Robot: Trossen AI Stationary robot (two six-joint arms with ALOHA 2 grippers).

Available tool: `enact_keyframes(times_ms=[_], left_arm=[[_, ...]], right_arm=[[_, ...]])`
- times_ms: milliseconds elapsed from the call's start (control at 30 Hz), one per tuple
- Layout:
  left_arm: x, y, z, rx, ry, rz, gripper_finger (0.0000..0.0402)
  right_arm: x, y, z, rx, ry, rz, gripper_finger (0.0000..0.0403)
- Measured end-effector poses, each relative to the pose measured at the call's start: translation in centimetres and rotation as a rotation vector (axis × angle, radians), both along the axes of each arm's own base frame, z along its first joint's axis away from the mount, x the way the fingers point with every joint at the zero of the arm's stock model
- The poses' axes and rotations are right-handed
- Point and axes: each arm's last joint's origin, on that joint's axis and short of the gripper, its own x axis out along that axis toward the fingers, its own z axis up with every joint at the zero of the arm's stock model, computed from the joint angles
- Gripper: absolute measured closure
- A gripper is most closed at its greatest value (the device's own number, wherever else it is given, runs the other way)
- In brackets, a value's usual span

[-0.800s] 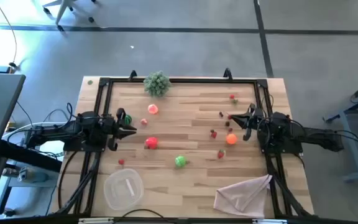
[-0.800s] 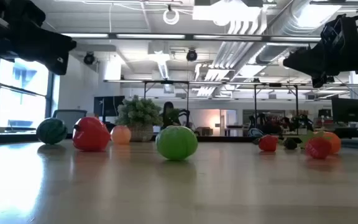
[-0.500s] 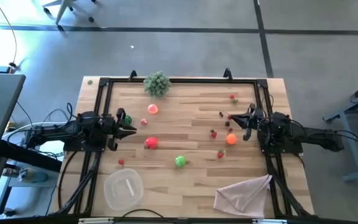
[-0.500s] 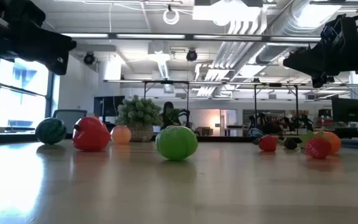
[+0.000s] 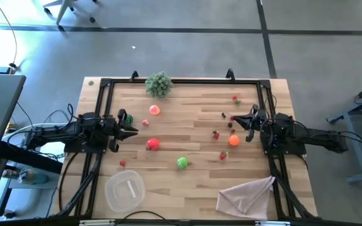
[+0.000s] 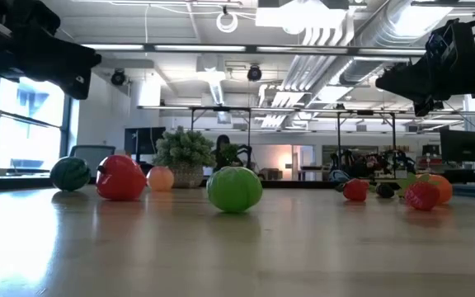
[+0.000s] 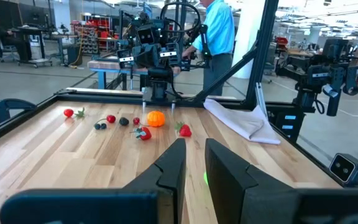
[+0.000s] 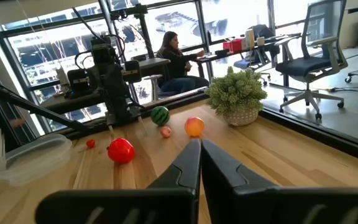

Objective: Pick and placing Produce into tupperware

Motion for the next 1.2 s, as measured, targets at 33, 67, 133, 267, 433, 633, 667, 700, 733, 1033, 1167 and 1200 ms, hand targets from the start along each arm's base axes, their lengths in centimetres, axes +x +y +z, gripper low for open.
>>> enact_keyframes(times_ms=[33, 67, 133, 267, 433, 633, 667, 700, 733, 1033, 1167, 1200], left_arm=[[0.00, 0.00, 0.00, 0.000, 0.000, 0.000, 0.0350], [0.00, 0.00, 0.00, 0.000, 0.000, 0.000, 0.0350], [0.00, 0.00, 0.00, 0.000, 0.000, 0.000, 0.0350], [0.00, 0.00, 0.00, 0.000, 0.000, 0.000, 0.0350], [0.00, 0.00, 0.00, 0.000, 0.000, 0.000, 0.0350], [0.00, 0.00, 0.00, 0.000, 0.000, 0.000, 0.0350], [0.00, 0.00, 0.00, 0.000, 0.000, 0.000, 0.0350], [0.00, 0.00, 0.00, 0.000, 0.000, 0.000, 0.0350], [0.00, 0.00, 0.00, 0.000, 0.000, 0.000, 0.0350], [0.00, 0.00, 0.00, 0.000, 0.000, 0.000, 0.0350], [0.00, 0.00, 0.07, 0.001, -0.007, 0.000, 0.0350], [0.00, 0.00, 0.09, 0.002, -0.010, 0.000, 0.0350]], right_arm=[[0.00, 0.00, 0.01, 0.000, 0.000, 0.000, 0.0399], [0.00, 0.00, 0.00, 0.000, 0.000, 0.000, 0.0399], [0.00, 0.00, 0.01, 0.000, 0.000, 0.000, 0.0399], [0.00, 0.00, 0.01, 0.000, 0.000, 0.000, 0.0399], [0.00, 0.00, 0.01, 0.000, 0.000, 0.000, 0.0399], [0.00, 0.00, 0.01, 0.000, 0.000, 0.000, 0.0399], [0.00, 0.00, 0.01, 0.000, 0.000, 0.000, 0.0399], [0.00, 0.00, 0.01, 0.000, 0.000, 0.000, 0.0399], [0.00, 0.00, 0.01, 0.000, 0.000, 0.000, 0.0399], [0.00, 0.00, 0.01, 0.000, 0.000, 0.000, 0.0399], [0.00, 0.00, 0.01, 0.037, -0.012, 0.001, 0.0399], [0.00, 0.00, 0.01, 0.071, -0.022, 0.001, 0.0399]])
